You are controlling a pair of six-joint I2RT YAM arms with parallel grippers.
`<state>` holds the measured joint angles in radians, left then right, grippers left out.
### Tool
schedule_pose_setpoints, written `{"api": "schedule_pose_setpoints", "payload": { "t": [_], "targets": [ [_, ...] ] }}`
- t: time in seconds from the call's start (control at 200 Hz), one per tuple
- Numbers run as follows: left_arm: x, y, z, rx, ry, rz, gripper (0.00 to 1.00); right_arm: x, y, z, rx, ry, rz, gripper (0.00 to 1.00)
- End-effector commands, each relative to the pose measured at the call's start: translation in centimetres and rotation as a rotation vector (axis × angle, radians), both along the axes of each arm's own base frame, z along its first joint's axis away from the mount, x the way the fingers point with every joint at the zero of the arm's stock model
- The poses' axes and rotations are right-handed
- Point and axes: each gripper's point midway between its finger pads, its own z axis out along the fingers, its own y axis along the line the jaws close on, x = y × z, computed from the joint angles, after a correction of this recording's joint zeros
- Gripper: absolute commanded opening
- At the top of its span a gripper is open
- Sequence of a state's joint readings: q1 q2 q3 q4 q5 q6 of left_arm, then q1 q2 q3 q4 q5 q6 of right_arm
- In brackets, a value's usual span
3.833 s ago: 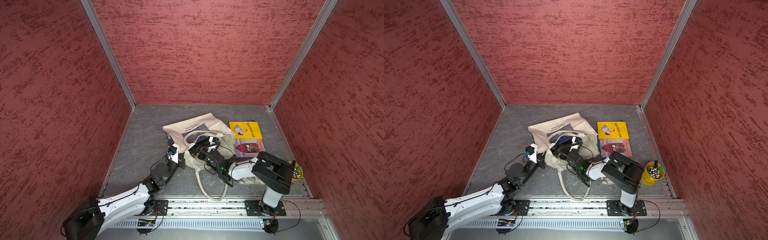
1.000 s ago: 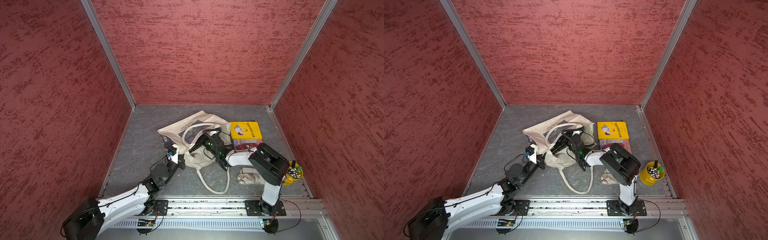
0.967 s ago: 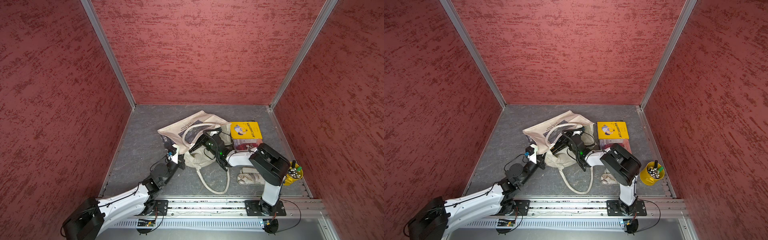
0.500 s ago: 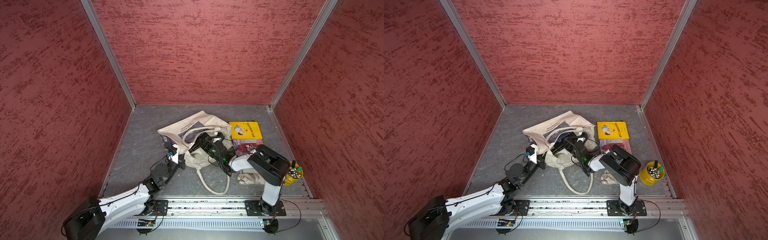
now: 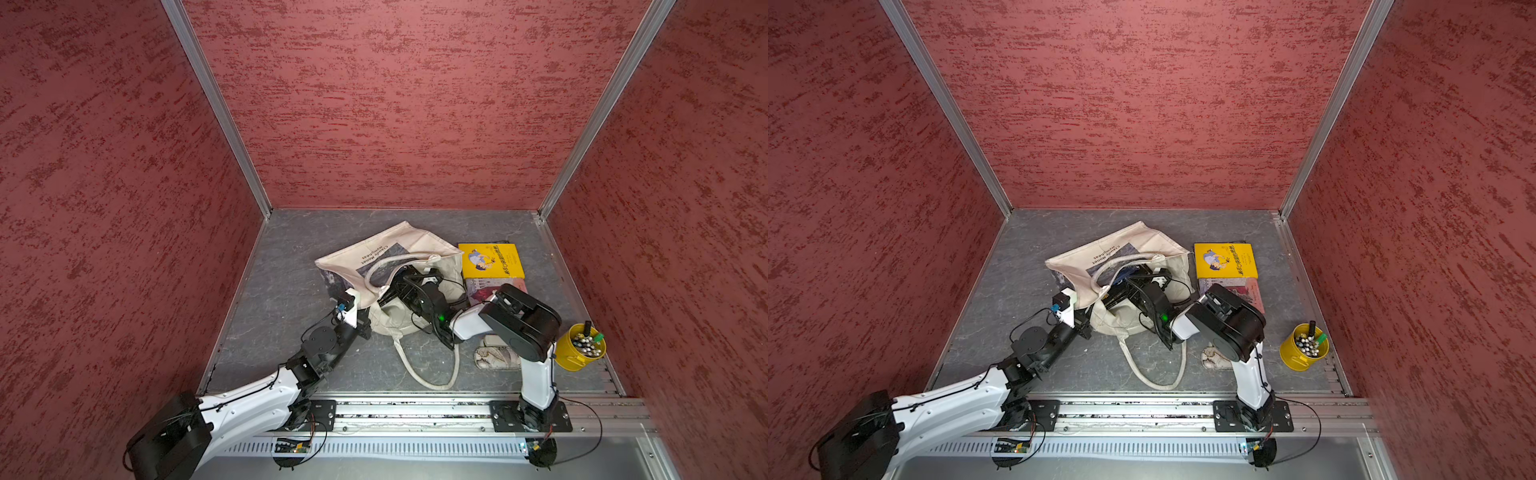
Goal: Take out the books from the canvas bag
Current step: Pick up the book from the canvas bag.
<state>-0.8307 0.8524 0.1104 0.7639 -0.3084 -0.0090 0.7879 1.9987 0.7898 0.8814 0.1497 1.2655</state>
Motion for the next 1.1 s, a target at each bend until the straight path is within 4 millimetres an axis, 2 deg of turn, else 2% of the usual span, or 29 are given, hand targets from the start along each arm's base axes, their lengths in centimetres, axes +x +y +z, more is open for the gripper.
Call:
{"api": "schedule_pose_setpoints", "payload": {
  "t": [0.0,0.12,0.195,0.341,0.411,0.531,0.691,0.837,0.932,1.012,1.097],
  "targets": [
    [-0.6,-1.1,3.5,-0.073,-0.086,-0.063,0.00,1.1,1.0,1.0,0.007,-0.027,-0.003,0.31],
    [-0.6,-1.2,3.5,-0.071,-0.086,-0.069,0.00,1.7,1.2,0.8,-0.013,-0.032,-0.010,0.29],
    [-0.6,-1.3,3.4,-0.068,-0.085,-0.072,0.00,1.9,1.2,0.9,-0.009,-0.035,-0.010,0.18],
    [-0.6,-1.3,3.4,-0.067,-0.084,-0.072,0.00,1.4,0.5,2.0,0.006,-0.053,-0.020,0.10],
    [-0.6,-1.3,3.4,-0.066,-0.082,-0.070,0.00,1.1,-0.2,3.2,0.019,-0.073,-0.031,0.04],
    [-0.5,-1.4,3.2,-0.061,-0.076,-0.069,0.00,0.2,-1.1,4.9,0.039,-0.095,-0.037,0.03],
    [-0.3,-1.3,3.2,-0.057,-0.073,-0.059,0.00,-1.4,-2.7,5.9,0.046,-0.094,-0.054,0.00],
    [-0.3,-1.2,3.2,-0.056,-0.070,-0.053,0.00,-3.1,-4.6,5.4,0.035,-0.057,-0.086,0.00],
    [-0.2,-1.3,3.2,-0.053,-0.069,-0.054,0.00,-3.9,-4.7,5.4,0.052,-0.068,-0.071,0.02],
    [-0.2,-1.4,3.1,-0.052,-0.067,-0.059,0.00,-4.1,-4.0,5.4,0.075,-0.092,-0.041,0.11],
    [-0.2,-1.5,3.0,-0.050,-0.067,-0.061,0.00,-4.1,-2.7,5.1,0.111,-0.100,0.008,0.28]
  ]
}}
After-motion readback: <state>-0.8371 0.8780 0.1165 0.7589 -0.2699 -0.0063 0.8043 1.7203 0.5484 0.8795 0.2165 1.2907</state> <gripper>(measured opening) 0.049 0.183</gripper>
